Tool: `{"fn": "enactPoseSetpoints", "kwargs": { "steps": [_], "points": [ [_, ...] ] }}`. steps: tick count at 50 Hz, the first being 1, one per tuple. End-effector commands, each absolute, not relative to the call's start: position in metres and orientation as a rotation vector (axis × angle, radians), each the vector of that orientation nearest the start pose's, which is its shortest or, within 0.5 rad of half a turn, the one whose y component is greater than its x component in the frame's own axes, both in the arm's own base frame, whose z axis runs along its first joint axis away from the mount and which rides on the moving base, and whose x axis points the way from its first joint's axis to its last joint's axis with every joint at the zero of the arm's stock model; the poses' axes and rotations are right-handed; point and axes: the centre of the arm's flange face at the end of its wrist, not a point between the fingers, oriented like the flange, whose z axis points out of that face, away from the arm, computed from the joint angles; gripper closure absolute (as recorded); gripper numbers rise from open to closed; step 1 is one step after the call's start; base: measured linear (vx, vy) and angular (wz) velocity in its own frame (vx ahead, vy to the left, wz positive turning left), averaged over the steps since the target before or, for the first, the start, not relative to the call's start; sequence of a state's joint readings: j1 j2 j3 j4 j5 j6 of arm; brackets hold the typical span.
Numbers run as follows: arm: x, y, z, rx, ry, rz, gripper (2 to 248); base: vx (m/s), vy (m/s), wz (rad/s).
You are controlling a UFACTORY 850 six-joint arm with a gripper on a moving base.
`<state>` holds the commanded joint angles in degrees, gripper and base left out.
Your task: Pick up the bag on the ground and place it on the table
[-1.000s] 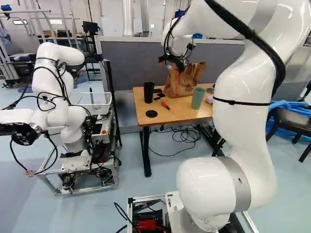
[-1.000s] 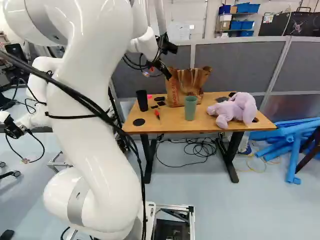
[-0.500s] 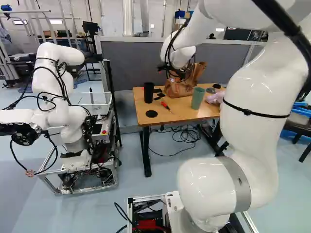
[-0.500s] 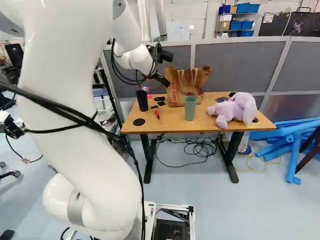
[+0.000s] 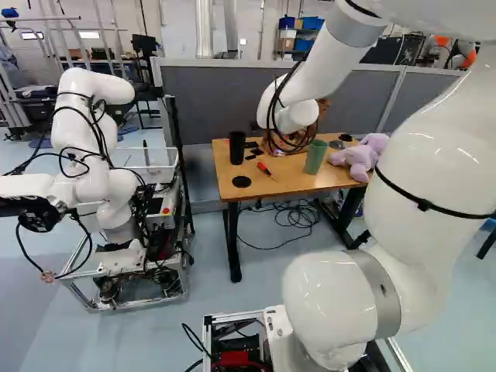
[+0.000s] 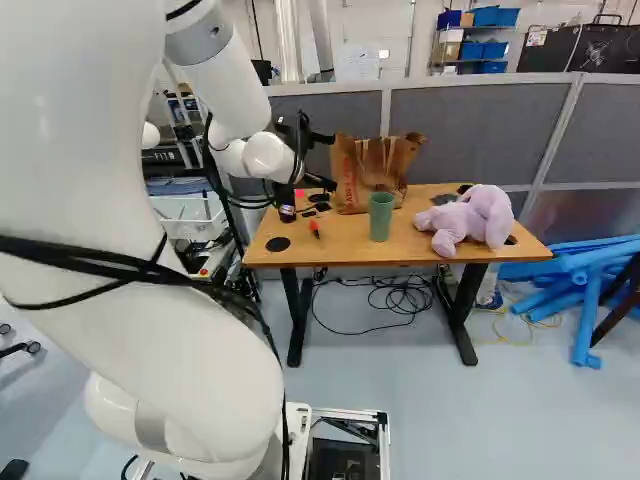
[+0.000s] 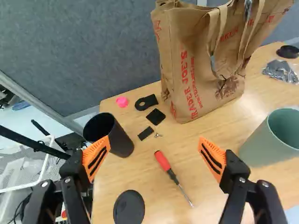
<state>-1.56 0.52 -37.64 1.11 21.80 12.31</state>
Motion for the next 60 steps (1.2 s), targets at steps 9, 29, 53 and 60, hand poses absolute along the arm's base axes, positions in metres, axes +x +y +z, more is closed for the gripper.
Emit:
{"fn": "enactPoseSetpoints", "kwargs": {
  "steps": [9,29,53,60],
  "points": [
    [0.426,-0.01,0.45,-2.612,0.288,-1.569,3,0.0,0.0,0.0],
    [0.368,-0.006,0.417,-2.596,0.175,-1.668,3,0.0,0.0,0.0],
    [0.314,-0.002,0.388,-2.576,0.076,-1.756,3,0.0,0.0,0.0],
    [0.302,-0.002,0.382,-2.572,0.056,-1.774,3,0.0,0.0,0.0]
  ]
}}
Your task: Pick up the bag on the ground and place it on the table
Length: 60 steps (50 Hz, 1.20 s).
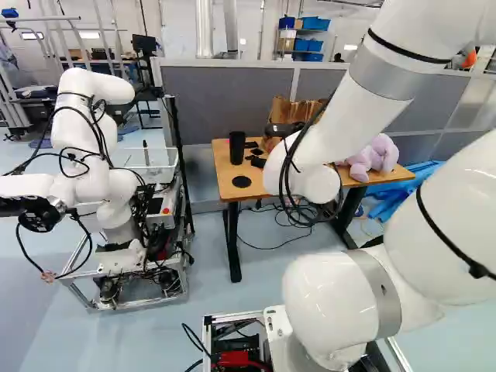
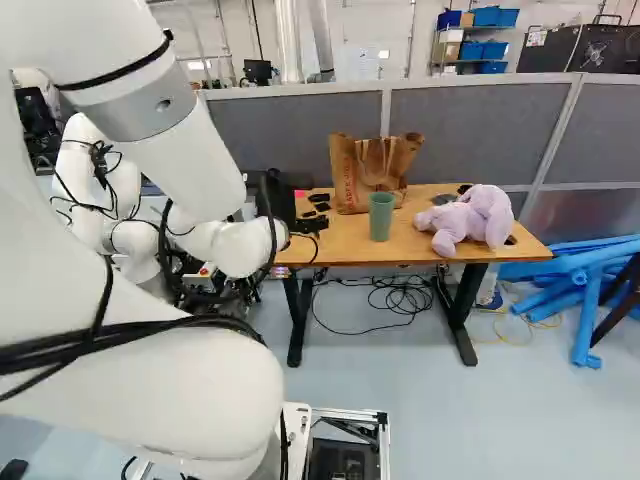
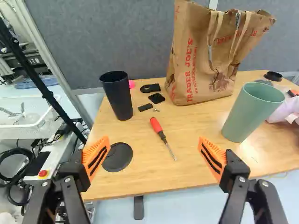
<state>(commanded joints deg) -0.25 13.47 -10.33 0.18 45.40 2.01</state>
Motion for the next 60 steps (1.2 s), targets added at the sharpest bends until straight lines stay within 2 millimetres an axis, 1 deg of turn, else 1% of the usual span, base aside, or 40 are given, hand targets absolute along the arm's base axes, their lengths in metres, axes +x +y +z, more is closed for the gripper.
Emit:
{"fn": "enactPoseSetpoints", "kwargs": {
  "steps": [14,27,38,60],
  "points": [
    [0.284,-0.001,0.373,-2.564,0.024,-1.803,3,0.0,0.0,0.0],
    [0.274,0.0,0.367,-2.559,0.006,-1.819,3,0.0,0.0,0.0],
    [0.27,0.0,0.366,-2.558,0.0,-1.824,3,0.0,0.0,0.0],
    [0.27,0.0,0.366,-2.558,0.0,-1.824,3,0.0,0.0,0.0]
  ]
}}
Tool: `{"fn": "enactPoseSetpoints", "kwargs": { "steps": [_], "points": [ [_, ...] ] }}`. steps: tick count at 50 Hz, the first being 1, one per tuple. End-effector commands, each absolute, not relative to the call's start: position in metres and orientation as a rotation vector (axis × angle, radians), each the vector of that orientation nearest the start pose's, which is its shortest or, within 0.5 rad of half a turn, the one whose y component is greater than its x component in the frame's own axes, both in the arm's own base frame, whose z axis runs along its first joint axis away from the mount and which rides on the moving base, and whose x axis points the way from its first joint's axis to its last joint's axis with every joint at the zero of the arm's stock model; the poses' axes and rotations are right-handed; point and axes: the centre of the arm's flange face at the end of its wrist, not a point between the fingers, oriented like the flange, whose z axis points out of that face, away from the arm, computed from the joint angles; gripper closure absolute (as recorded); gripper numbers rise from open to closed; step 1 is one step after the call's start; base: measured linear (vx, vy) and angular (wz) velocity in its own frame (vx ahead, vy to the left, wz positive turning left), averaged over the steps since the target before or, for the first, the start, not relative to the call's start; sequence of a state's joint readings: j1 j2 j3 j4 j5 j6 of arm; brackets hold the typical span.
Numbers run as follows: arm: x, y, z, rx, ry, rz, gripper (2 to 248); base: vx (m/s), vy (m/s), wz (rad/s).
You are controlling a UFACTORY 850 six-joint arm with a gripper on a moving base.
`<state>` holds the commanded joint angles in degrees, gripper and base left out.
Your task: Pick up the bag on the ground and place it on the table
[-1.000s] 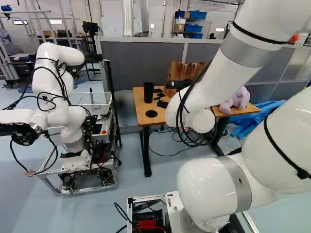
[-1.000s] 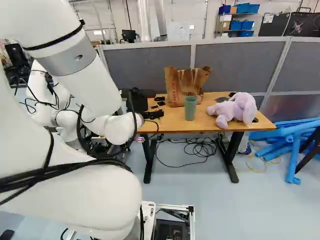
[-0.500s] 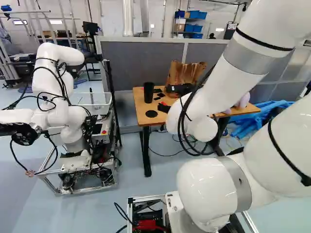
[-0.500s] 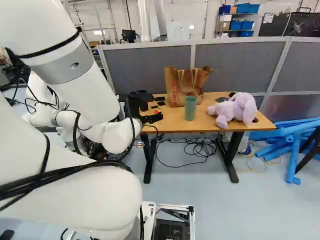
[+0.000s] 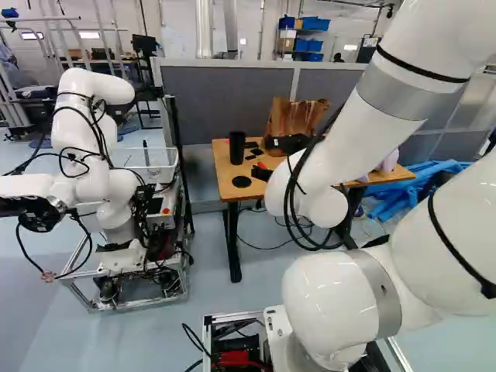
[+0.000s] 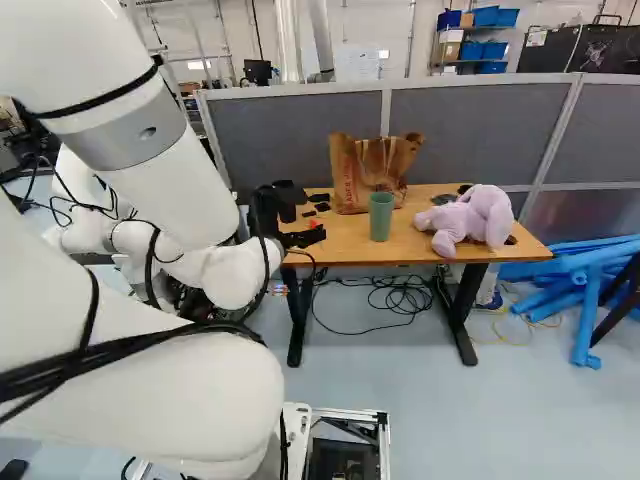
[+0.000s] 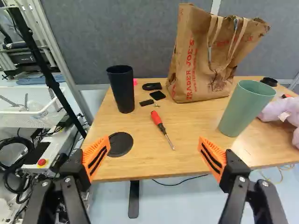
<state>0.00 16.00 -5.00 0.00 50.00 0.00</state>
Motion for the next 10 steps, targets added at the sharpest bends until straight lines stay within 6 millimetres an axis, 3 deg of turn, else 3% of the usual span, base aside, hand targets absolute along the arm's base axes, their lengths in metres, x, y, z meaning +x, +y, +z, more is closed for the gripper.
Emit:
{"fn": "enactPoseSetpoints", "kwargs": {
  "steps": [10],
  "points": [
    [0.2703,0.0,0.3656,-2.558,0.0,-1.824,3,0.0,0.0,0.0]
  ]
}}
